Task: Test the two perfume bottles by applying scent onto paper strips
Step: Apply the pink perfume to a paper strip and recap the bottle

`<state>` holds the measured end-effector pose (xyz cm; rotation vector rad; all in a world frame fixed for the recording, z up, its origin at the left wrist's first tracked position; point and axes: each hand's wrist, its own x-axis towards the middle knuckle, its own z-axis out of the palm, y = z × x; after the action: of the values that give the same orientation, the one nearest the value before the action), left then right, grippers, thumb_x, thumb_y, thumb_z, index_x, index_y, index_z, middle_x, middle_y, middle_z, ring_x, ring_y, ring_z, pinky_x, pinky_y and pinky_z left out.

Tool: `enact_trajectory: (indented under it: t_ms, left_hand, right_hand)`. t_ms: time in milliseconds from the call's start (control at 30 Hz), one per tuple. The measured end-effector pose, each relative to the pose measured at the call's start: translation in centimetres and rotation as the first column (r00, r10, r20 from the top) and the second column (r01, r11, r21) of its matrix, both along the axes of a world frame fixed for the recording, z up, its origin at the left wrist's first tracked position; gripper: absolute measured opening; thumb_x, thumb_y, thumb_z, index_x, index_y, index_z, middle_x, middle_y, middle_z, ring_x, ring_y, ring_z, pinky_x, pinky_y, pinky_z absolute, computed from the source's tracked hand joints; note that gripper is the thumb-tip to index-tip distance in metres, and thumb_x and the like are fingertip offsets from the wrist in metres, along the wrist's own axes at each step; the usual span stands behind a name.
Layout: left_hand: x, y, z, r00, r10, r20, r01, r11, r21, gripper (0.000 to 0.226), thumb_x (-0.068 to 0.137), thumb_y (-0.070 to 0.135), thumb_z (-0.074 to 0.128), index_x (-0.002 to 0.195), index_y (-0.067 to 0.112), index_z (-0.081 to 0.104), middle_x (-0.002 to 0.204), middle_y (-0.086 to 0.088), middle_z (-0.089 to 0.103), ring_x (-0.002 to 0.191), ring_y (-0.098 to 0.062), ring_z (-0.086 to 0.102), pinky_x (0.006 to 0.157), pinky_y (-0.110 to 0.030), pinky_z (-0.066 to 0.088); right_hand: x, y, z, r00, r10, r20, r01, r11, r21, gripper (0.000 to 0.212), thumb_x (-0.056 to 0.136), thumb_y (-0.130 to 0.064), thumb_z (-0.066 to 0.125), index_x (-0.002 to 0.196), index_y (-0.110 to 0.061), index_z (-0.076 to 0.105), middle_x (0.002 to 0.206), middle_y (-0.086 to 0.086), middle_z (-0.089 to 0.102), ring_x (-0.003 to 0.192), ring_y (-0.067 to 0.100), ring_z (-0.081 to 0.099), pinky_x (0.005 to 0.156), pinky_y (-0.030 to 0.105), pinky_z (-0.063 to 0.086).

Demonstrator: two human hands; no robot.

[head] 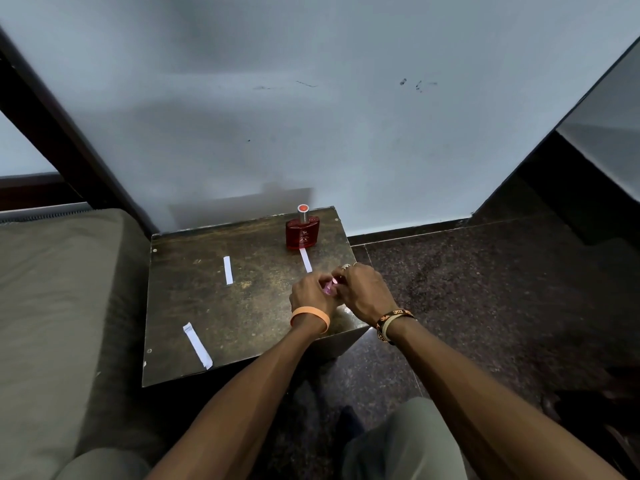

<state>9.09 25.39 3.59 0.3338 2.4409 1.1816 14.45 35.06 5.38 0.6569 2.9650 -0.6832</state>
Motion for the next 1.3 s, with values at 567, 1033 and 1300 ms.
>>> enact_trajectory:
  t_ms: [567, 1033, 1300]
  left_hand:
    - [-0.1, -0.2, 0.7, 0.999, -0.03, -0.015, 0.03, 0.999, -0.027, 0.015, 0.073, 0.019, 0.069, 0.086, 0.024, 0.073, 0.082, -0.007, 0.073, 0.082, -0.029, 0.066, 0.07, -0.033, 0.051]
    - [-0.1, -0.3, 0.0, 0.999, -0.025, -0.033, 0.025, 1.0, -0.017, 0.012, 0.075, 0.018, 0.068, 0.082, 0.025, 0.074, 0.078, -0.004, 0.073, 0.077, -0.024, 0.066, 0.063, -0.025, 0.042]
    - [-0.2, -0.3, -0.4, 1.0, -0.023, -0.017, 0.023, 1.0, 0.004, 0.009, 0.072, 0.02, 0.073, 0.08, 0.025, 0.074, 0.075, -0.002, 0.073, 0.073, -0.02, 0.067, 0.061, -0.023, 0.042]
  right_hand:
    - [-0.7, -0.5, 0.4, 0.998, 0.059, 0.023, -0.06, 0.997, 0.052, 0.02, 0.091, -0.022, 0.063, 0.109, -0.017, 0.069, 0.103, 0.006, 0.066, 0.097, 0.026, 0.064, 0.082, 0.037, 0.054]
    - [-0.5, -0.7, 0.4, 1.0, -0.003, 0.03, 0.001, 0.998, 0.058, 0.019, 0.091, -0.031, 0.065, 0.098, -0.014, 0.068, 0.095, 0.007, 0.067, 0.089, 0.027, 0.065, 0.073, 0.037, 0.052]
    - [-0.4, -0.6, 0.3, 1.0, 0.008, 0.024, -0.01, 0.996, 0.088, 0.025, 0.091, -0.034, 0.065, 0.097, -0.01, 0.067, 0.092, 0.009, 0.066, 0.088, 0.027, 0.064, 0.071, 0.034, 0.05]
